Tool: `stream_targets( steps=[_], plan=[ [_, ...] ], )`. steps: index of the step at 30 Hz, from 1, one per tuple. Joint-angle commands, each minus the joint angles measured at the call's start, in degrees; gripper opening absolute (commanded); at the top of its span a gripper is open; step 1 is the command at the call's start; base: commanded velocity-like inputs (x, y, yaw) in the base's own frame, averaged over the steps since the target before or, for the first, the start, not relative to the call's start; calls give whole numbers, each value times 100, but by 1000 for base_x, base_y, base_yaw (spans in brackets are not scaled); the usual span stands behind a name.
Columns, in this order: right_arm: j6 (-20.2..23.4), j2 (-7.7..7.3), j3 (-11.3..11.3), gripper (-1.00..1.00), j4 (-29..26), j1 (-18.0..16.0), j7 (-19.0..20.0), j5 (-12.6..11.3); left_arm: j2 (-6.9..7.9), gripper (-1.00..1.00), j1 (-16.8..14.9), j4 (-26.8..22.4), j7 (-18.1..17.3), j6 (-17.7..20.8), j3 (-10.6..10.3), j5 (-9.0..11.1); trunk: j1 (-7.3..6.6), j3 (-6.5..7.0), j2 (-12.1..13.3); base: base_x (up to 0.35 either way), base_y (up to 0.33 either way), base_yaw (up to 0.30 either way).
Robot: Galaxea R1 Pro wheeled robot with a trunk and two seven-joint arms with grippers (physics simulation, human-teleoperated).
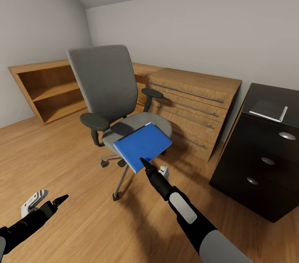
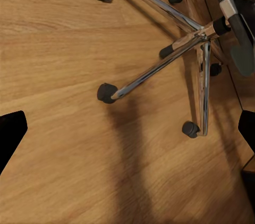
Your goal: In the bedroom, organize the workspace by keeping the computer under the desk, ensuring the monitor is on the desk, placing the keyboard on the desk next to the monitor, placing the mouse on the desk next to the keyboard, moving the folder from the swivel chair onto the desk next to the mouse, stacking the notebook on top of the folder with the pen on top of the notebook, and positioning the swivel chair next to the desk.
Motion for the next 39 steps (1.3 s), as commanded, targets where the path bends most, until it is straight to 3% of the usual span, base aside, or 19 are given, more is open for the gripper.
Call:
stream_targets(
  steps=[1,7,13,39],
  plan=[
    [55,-2,3,100,6,-4,16,-101,-1,100,-5,-1,-49,30,11,-36,-1,-5,-2,0,0,0],
    [285,-15,-3,100,19,-4,14,-480,6,100,-5,-1,-55,30,12,-36,-1,-5,-2,0,0,0],
    [374,-44,-3,100,24,-4,14,-650,7,100,-5,-1,-56,30,12,-36,-1,-5,-2,0,0,0],
    [401,-61,-4,100,34,-4,14,-717,15,100,-5,-10,-63,37,21,-36,-1,-5,-2,48,0,0]
  ],
)
